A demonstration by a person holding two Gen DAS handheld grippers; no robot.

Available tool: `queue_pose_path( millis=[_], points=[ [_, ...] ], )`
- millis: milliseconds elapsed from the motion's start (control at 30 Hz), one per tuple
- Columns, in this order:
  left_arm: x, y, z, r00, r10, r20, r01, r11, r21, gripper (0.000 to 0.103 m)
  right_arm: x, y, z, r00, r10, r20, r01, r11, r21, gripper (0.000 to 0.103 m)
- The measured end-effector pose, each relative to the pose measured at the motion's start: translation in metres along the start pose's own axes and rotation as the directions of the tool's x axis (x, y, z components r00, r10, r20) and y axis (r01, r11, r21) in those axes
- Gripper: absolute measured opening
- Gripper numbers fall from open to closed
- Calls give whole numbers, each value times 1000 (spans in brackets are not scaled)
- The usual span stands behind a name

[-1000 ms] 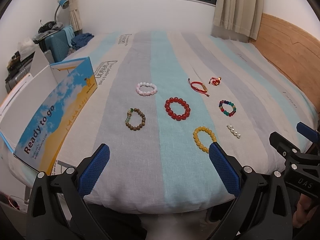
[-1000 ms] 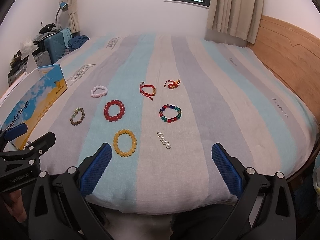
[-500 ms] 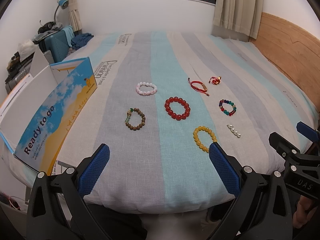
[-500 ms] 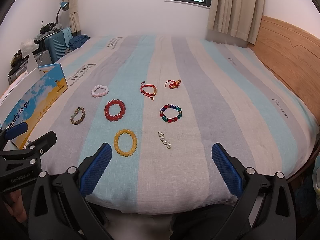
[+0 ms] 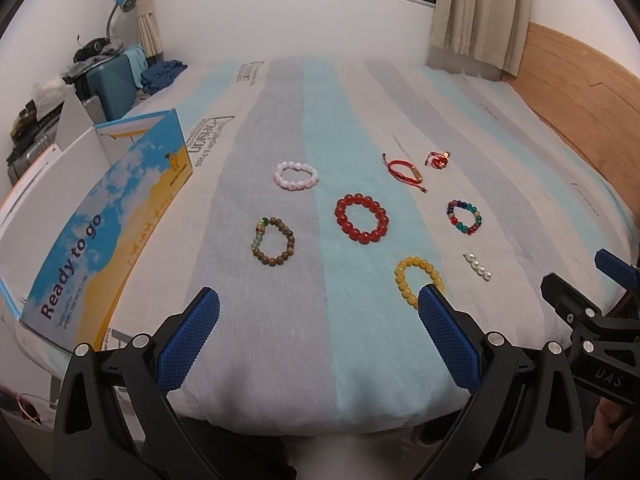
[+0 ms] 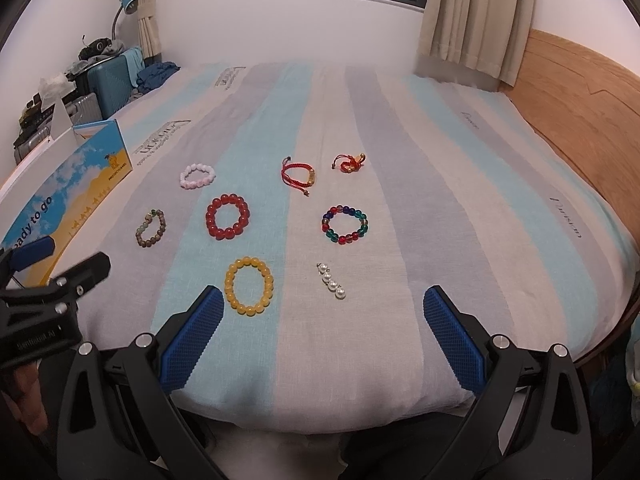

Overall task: Organize jewelry
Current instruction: 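Grasp the brown wooden bead bracelet with the left gripper while the right grasps the yellow bracelet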

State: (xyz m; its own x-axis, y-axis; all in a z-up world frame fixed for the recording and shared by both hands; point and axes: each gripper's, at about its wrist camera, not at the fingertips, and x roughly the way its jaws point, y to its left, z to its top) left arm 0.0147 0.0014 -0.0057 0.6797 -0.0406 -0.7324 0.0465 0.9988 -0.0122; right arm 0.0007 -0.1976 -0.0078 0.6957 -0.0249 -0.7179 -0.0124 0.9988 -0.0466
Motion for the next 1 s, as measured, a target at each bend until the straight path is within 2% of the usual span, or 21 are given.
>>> queue_pose_path(
  millis=[233, 433, 633, 1000],
  points=[
    [29, 14, 22, 999, -7, -38, 7, 1000, 6, 97, 27, 1, 15, 999, -1, -49, -1, 999, -34, 96],
    [79, 29, 33, 992, -29, -119, 31, 999, 17, 97, 65, 12, 23, 993, 9, -114, -19, 996, -87, 96],
    [123, 38, 39, 987, -32, -159, 36, 999, 21, 97, 102, 36, 18, 987, 35, -156, -61, 984, -165, 96],
    [186, 43, 40, 975, -34, -222, 45, 998, 45, 97, 165, 58, 6, 955, 113, -273, -167, 969, -183, 76]
  ],
)
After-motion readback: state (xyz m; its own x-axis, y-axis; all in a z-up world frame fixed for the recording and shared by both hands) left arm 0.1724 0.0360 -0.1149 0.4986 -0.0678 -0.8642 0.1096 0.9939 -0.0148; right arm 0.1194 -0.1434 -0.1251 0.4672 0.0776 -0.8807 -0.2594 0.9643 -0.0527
